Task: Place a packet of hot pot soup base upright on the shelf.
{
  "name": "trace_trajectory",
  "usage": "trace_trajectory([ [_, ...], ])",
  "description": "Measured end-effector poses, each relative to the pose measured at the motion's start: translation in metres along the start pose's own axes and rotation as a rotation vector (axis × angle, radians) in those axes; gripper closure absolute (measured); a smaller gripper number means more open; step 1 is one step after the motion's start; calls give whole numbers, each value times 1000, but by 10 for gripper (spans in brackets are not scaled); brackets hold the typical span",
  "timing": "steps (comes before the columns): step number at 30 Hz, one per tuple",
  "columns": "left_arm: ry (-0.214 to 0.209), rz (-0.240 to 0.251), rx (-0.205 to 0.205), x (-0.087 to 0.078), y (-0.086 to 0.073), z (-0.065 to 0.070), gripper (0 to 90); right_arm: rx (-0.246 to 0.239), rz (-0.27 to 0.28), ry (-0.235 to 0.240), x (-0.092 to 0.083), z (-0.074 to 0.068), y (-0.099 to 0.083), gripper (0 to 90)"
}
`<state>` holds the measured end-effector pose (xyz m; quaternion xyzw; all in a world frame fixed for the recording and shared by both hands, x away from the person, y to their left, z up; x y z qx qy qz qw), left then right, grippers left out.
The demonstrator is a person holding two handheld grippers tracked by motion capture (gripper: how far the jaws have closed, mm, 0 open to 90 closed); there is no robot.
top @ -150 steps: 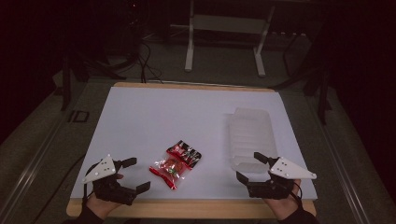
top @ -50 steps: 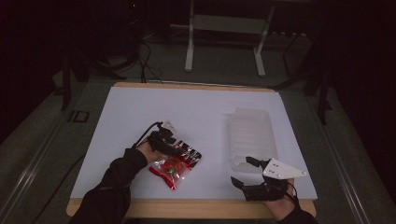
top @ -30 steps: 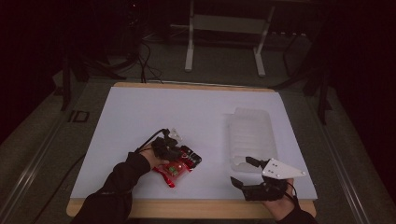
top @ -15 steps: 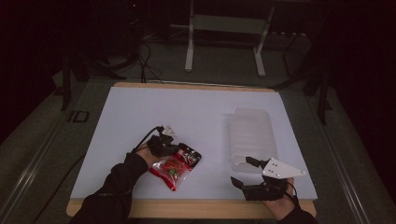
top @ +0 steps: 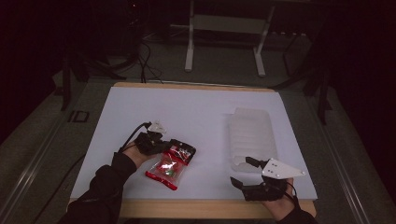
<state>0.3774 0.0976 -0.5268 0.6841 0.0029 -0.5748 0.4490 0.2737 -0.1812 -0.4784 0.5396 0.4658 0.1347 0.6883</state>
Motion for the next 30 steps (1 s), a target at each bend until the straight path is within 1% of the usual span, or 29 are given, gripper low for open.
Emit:
trace_trajectory([
  [3, 1, 18, 3, -10, 5, 5, 888, 1, 4, 5, 0, 0, 0, 141],
  [4, -7, 22, 8, -13, 7, 7, 887, 3, 3, 5, -1, -1, 1, 141],
  [5, -7, 22, 8, -13, 7, 7, 888, 3, 3, 5, -1, -1, 1, 141],
  [6, -10, 42, 9, -20, 11, 11, 888, 2, 5, 5, -1, -1, 1, 141],
  [7, -7, 50, 20, -22, 12, 13, 888, -4, 9, 3, -1, -1, 2, 141],
  [10, -4, 74, 21, -30, 17, 17, 888, -1, 10, 4, -2, -1, 2, 141],
  [15, -2, 122, 7, -40, 24, 19, 889, -6, 16, 5, -3, -1, 4, 145],
  [16, -10, 133, 1, -43, 26, 19, 889, -7, 19, 4, -3, -1, 4, 145],
  [17, -10, 133, 1, -43, 26, 19, 888, -7, 19, 4, -3, -1, 4, 145],
  [18, -4, 148, -2, -46, 29, 20, 888, -7, 21, 5, -3, -1, 4, 147],
  [20, -11, 169, -6, -50, 32, 20, 888, -8, 28, 7, -5, -1, 6, 156],
  [22, -16, 195, -17, -54, 35, 21, 888, -5, 30, 6, -6, 0, 7, 156],
  [23, -12, 216, -20, -57, 38, 22, 888, -3, 30, 6, -6, 0, 8, 156],
  [24, -18, 225, -24, -58, 39, 22, 888, -6, 32, 7, -6, 1, 9, 156],
  [26, -16, 248, -21, -61, 42, 24, 888, -11, 32, -3, -8, 2, 11, 156],
  [27, -25, 255, -19, -63, 44, 25, 888, -5, 38, 0, -10, 3, 13, 156],
  [28, -18, 266, -18, -65, 45, 26, 889, -3, 45, -1, -11, 4, 16, 156],
  [29, -32, 281, -23, -67, 47, 27, 889, -2, 48, -2, -12, 5, 17, 156],
  [30, -28, 290, -22, -68, 48, 28, 889, 0, 51, 4, -13, 5, 20, 156],
])
Point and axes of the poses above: each handheld gripper's, and its own axes: x roughly forward along the jaws, y roughly out of its top, z roughly to its right, the point moved 8 cm from there along x, roughly forward along the jaws, and after that the axes turned 5 degrees about -z, right-handed, at the moved point
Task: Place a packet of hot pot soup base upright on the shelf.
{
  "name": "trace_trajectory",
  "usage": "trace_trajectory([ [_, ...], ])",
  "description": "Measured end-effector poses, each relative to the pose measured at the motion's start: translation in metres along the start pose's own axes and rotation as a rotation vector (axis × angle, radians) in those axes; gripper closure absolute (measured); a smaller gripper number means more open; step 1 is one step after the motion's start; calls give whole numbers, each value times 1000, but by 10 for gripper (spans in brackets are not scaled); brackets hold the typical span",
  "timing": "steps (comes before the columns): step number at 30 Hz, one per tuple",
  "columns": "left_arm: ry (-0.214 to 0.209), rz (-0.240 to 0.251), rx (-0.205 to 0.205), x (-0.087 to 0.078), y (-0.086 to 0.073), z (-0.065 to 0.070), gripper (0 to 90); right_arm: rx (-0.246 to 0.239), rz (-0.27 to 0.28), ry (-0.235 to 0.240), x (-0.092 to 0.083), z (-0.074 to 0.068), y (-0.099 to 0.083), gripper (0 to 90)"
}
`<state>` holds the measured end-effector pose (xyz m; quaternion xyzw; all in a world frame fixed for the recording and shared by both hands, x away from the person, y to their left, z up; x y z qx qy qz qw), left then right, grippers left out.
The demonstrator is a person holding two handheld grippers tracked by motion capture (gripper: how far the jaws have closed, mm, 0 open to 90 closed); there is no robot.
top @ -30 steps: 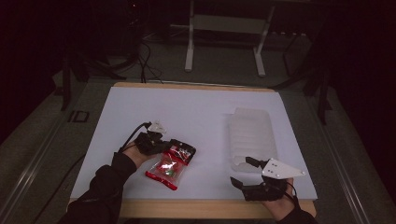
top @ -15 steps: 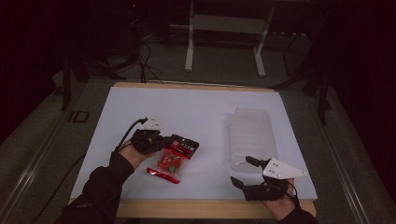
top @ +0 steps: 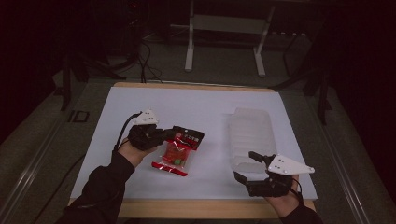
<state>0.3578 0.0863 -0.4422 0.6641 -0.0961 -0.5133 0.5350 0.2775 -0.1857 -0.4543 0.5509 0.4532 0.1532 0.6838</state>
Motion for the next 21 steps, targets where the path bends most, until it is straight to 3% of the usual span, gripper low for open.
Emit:
trace_trajectory([
  [4, -20, 68, -22, -5, 10, 5, 890, -7, 0, 16, 0, 1, 7, 166],
  [11, -52, 128, -28, -9, 18, 15, 889, -39, 3, 35, 0, 3, 29, 208],
  [12, -60, 156, -39, -10, 20, 18, 889, -47, 2, 41, 1, 3, 34, 211],
  [15, -73, 187, -49, -12, 23, 19, 889, -54, -9, 94, 9, 4, 55, 220],
  [21, -80, 218, -61, -11, 24, 21, 890, -50, -11, 149, 28, 11, 81, 253],
])
Point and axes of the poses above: each handheld gripper's, and its own axes: x roughly forward along the jaws, y roughly out of its top, z roughly to its right, the point moved 8 cm from there along x, roughly forward along the jaws, and after that the axes turned 5 degrees about -z, right-handed, at the moved point
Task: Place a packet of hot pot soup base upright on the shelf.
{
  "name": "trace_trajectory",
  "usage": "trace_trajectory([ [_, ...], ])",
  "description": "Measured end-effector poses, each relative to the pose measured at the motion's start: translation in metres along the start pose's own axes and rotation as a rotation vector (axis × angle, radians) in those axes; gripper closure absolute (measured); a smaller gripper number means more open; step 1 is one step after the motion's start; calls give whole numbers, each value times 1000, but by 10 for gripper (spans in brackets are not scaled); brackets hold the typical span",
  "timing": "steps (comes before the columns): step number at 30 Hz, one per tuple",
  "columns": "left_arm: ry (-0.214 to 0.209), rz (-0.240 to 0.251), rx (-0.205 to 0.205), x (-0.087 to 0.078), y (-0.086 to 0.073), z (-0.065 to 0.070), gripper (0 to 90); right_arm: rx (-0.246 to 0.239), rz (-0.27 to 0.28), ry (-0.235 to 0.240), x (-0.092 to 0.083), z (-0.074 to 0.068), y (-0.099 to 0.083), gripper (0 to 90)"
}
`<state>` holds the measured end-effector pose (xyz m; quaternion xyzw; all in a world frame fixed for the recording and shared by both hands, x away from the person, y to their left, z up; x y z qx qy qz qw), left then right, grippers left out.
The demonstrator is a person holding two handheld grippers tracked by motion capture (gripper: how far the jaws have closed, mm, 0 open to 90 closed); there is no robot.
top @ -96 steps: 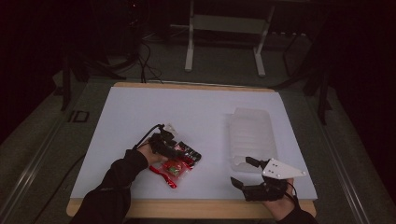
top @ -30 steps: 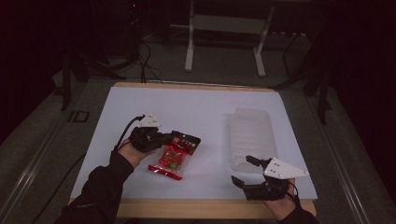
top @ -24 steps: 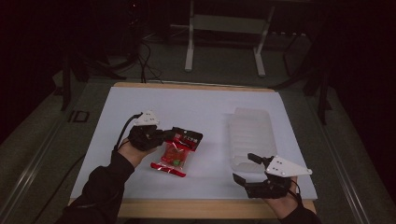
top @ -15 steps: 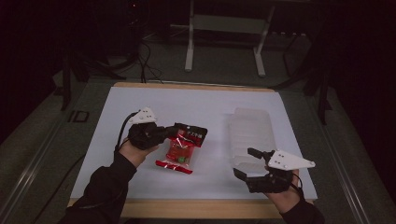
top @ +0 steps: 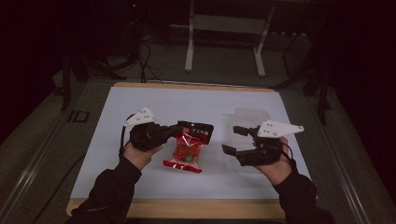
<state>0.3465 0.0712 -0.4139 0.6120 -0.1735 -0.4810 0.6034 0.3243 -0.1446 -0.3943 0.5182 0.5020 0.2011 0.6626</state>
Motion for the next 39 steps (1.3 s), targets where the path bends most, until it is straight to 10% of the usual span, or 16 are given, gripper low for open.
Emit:
trace_trajectory([
  [12, -42, 26, -18, 7, -1, 5, 889, 19, -147, 135, 37, 15, 15, 404],
  [29, -65, 67, -9, 14, 3, 12, 887, 9, -233, 233, 53, 8, 12, 900],
  [39, -72, 71, 36, 10, 6, 14, 863, -41, -237, 237, 49, 8, 19, 900],
])
Point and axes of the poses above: each handheld gripper's, and its own axes: x roughly forward along the jaws, y roughly out of its top, z roughly to its right, the point moved 8 cm from there along x, roughly forward along the jaws, and after that the axes turned 5 degrees about -z, right-handed, at the moved point
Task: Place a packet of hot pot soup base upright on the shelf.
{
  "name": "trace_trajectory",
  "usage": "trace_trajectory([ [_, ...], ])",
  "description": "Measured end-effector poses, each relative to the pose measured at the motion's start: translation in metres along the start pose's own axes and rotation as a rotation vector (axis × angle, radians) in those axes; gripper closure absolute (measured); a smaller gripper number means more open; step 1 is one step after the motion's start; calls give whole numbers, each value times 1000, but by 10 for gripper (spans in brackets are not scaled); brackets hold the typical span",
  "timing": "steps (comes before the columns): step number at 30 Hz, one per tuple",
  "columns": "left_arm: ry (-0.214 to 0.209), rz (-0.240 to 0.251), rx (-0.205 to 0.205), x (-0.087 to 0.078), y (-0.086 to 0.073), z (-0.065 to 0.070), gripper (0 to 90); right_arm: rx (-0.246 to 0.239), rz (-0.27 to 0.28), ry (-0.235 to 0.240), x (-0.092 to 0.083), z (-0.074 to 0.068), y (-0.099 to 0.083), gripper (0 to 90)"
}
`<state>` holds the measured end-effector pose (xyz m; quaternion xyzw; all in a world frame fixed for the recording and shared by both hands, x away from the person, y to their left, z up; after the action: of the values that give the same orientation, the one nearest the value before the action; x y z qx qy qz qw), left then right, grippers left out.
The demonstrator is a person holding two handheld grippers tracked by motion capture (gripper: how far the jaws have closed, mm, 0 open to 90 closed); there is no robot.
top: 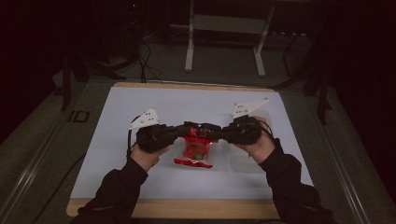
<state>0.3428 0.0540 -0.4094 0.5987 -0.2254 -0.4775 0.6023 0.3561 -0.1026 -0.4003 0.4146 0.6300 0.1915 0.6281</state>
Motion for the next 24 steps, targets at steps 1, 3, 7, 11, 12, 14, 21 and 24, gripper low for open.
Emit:
trace_trajectory([
  [1, 0, -2, 8, -1, 0, 0, 856, -7, 1, -1, -1, 0, 1, 900],
  [3, -6, 0, 14, -2, 2, 2, 822, -7, 7, -3, -4, 0, 2, 900],
  [7, 6, -8, 12, -5, 4, -1, 532, -13, 16, -15, -10, 3, 3, 900],
  [11, 28, -12, -11, -10, -1, -7, 286, 0, 37, -38, -22, 11, 3, 900],
  [12, 29, -9, -19, -12, -2, -8, 250, 3, 41, -44, -26, 13, 3, 900],
  [14, 21, -22, -22, -15, -7, -10, 173, 5, 46, -58, -32, 17, 2, 900],
  [21, 55, -25, -85, -31, -29, -24, 42, 4, 73, -112, -60, 36, -3, 900],
  [24, 61, -40, -104, -38, -39, -28, 13, 3, 81, -124, -69, 43, -5, 900],
])
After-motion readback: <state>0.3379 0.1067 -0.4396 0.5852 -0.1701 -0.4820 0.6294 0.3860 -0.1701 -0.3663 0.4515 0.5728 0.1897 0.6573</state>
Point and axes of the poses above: each handheld gripper's, and its own axes: x roughly forward along the jaws, y roughly out of its top, z roughly to its right, the point moved 8 cm from there along x, roughly forward along the jaws, and after that the axes turned 5 degrees about -z, right-handed, at the moved point
